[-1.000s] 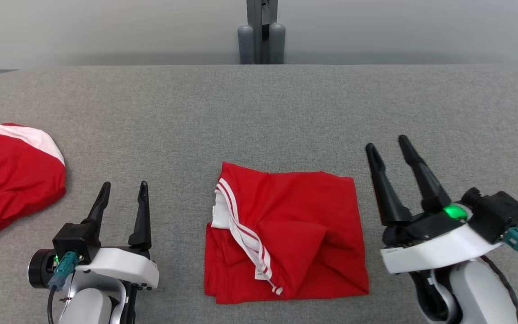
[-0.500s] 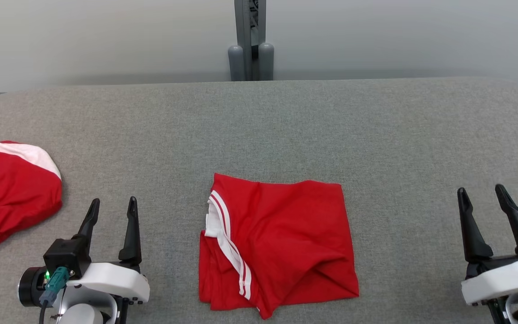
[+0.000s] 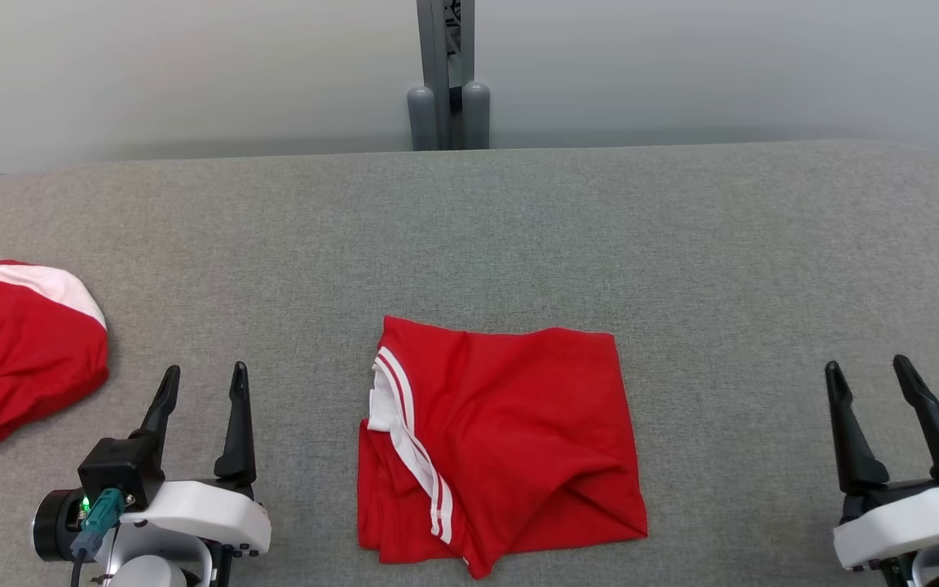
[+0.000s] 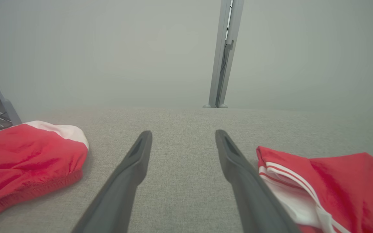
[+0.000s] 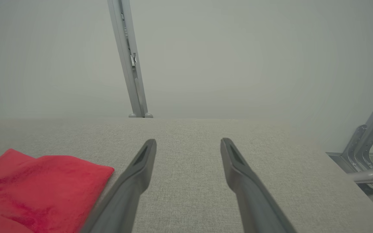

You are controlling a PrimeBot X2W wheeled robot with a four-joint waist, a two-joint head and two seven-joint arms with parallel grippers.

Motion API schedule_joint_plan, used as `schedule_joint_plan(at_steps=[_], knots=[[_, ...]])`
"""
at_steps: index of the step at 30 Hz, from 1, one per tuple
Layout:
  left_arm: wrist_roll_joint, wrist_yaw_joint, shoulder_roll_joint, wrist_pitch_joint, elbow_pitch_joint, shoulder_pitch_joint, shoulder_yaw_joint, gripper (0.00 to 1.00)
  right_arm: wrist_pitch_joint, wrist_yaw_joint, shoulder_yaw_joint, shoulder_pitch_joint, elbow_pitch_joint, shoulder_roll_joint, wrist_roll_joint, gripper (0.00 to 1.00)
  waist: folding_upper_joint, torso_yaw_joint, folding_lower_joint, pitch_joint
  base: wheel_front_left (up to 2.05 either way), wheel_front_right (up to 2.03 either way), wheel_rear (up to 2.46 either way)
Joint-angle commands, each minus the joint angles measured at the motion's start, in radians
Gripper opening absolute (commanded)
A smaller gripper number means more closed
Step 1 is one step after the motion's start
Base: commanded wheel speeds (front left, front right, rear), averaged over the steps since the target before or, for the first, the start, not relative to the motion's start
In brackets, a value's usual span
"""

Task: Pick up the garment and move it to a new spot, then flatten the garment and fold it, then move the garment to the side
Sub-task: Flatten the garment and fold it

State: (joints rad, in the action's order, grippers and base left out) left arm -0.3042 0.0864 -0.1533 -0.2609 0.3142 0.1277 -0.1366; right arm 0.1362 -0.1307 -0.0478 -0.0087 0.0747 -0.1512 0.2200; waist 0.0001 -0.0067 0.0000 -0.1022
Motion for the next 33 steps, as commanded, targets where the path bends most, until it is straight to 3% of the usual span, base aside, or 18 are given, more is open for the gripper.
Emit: schedule_joint_plan(at_steps=[1, 5, 7, 8, 22, 33], knots=[[-0.003, 0.006, -0.008, -0.001, -0.002, 0.011, 0.0, 1.0, -0.003, 0.0, 0.012, -0.007, -0.006, -0.008, -0.004, 1.0, -0.0001, 0.003, 0.0, -0.003, 0.0, 0.0, 0.0], [-0.005, 0.005, -0.005, -0.001, -0.002, 0.023, -0.005, 1.0, -0.011, 0.0, 0.081, -0.037, -0.001, -0.017, 0.011, 1.0, -0.0001, 0.016, 0.0, -0.014, 0.0, 0.0, 0.0], [-0.006, 0.004, -0.003, -0.001, 0.0, 0.03, -0.008, 1.0, -0.009, 0.0, 0.128, -0.054, 0.011, -0.019, 0.021, 0.27, -0.0001, 0.025, 0.0, -0.021, 0.0, 0.0, 0.0], [-0.006, 0.005, -0.001, -0.001, 0.0, 0.031, -0.01, 1.0, -0.013, 0.0, 0.154, -0.062, 0.022, -0.021, 0.028, 0.0, -0.0001, 0.03, 0.0, -0.023, 0.0, 0.0, 0.0], [-0.004, -0.003, 0.016, -0.003, 0.008, 0.071, -0.03, 1.0, 0.059, 0.0, 0.518, -0.211, 0.245, 0.002, 0.146, 0.0, -0.0001, 0.1, 0.0, -0.072, 0.0, 0.0, 0.0], [-0.002, -0.007, 0.028, -0.004, 0.021, 0.087, -0.041, 1.0, 0.107, 0.0, 0.77, -0.294, 0.398, 0.029, 0.255, 0.0, -0.0001, 0.118, 0.0, -0.09, 0.0, 0.0, 0.0]])
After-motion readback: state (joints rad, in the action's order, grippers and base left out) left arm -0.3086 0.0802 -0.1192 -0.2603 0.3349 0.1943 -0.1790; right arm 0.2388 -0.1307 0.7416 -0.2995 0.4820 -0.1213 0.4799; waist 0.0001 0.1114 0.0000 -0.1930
